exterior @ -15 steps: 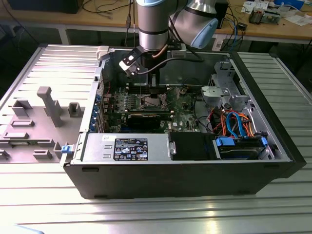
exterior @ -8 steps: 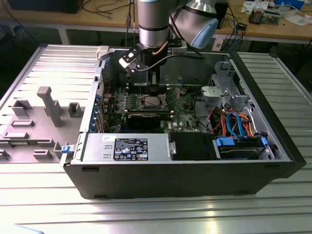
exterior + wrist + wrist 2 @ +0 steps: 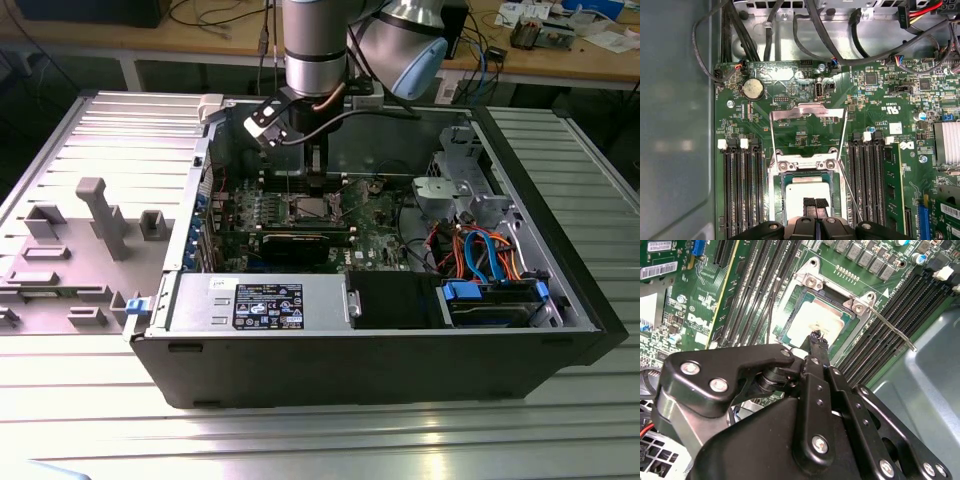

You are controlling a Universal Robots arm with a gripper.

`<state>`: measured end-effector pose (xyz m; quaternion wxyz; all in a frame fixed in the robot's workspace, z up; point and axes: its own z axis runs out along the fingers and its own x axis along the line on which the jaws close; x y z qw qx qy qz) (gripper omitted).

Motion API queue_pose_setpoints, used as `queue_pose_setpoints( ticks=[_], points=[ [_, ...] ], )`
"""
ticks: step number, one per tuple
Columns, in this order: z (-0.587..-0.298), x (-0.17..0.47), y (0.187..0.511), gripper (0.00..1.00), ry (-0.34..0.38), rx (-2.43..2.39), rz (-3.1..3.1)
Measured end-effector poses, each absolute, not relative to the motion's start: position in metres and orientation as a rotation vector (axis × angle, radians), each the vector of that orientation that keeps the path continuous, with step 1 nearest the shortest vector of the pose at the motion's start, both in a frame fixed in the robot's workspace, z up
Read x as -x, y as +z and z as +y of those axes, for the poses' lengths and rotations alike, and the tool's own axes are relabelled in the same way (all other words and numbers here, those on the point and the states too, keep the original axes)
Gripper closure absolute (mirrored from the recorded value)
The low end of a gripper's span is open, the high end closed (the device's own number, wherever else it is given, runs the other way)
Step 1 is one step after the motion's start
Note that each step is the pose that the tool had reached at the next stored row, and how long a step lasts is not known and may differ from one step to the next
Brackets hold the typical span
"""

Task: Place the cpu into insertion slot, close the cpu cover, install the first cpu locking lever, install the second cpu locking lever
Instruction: 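Close the cpu cover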

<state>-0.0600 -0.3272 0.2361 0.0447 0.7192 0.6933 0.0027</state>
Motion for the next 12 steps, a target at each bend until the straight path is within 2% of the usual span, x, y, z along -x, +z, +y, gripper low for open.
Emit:
queue_pose_setpoints(
  ticks=[12],
  points=[
    [-0.3272,0.0600,0.2454,0.89,0.008,-2.198,2.119]
  ],
)
